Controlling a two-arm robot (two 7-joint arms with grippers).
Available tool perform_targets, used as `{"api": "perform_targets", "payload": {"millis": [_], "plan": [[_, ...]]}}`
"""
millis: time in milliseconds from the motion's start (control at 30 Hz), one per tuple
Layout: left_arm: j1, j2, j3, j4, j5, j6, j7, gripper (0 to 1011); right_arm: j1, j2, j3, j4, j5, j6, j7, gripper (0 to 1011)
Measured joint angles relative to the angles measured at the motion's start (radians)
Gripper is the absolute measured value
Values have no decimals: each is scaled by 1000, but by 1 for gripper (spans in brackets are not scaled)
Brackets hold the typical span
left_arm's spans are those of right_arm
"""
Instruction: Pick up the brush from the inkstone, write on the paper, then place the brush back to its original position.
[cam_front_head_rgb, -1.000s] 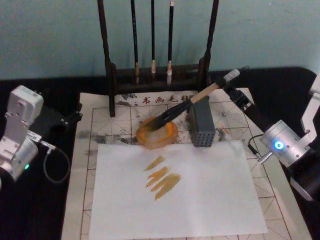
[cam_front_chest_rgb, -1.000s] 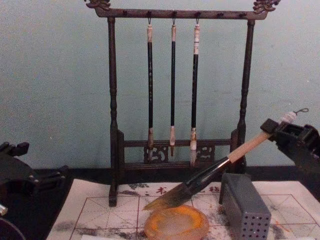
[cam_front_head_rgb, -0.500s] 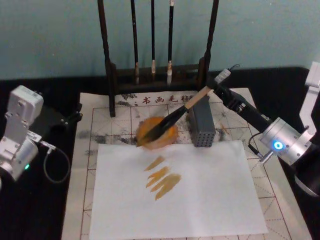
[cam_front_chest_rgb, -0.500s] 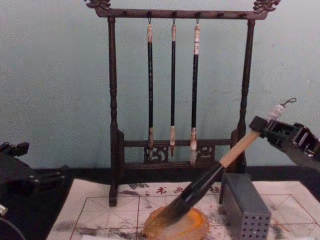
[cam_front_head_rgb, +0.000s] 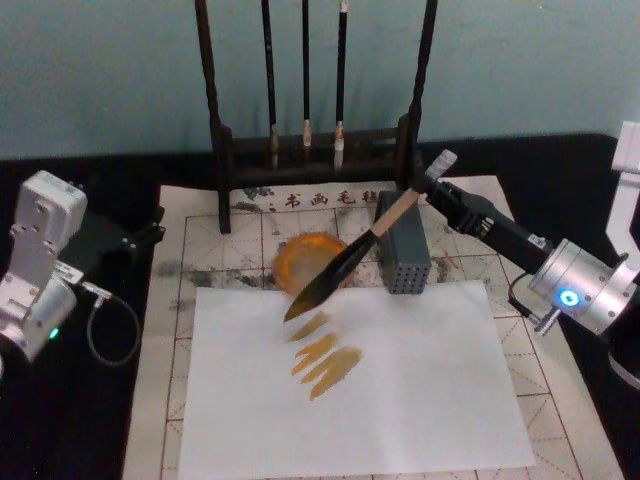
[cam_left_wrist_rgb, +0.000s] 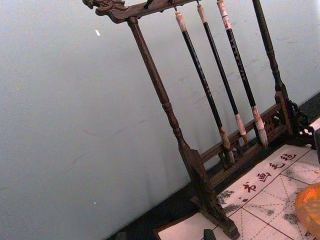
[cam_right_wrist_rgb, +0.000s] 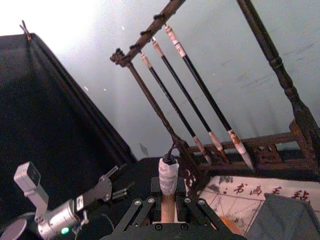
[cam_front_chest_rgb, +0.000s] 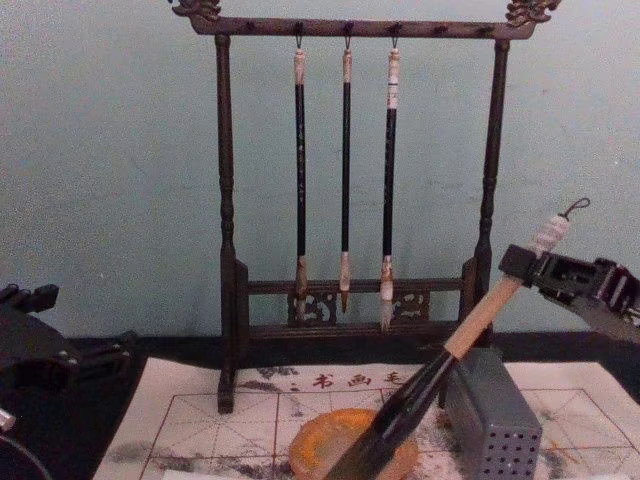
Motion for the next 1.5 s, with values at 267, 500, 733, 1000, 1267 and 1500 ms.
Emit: {"api": "perform_targets", "payload": {"millis": [267,500,733,1000,1267,1500], "plan": [[0,0,0,0,0,0,0,1001,-6,24,-11,-14,-19,11,5,175],[0,0,0,0,0,0,0,1001,-8,33,-17,-18,-21,21,11,175],[0,0,0,0,0,0,0,1001,-6,35,-24,-19,-21,30,14,175],[0,0,0,0,0,0,0,1001,-2,32,-32,-13,-21,32,15,175],[0,0,0,0,0,0,0,1001,4,26,-41,1,-27,33,15,175],[0,0,0,0,0,0,0,1001,9,24,-46,11,-34,36,16,175]]}}
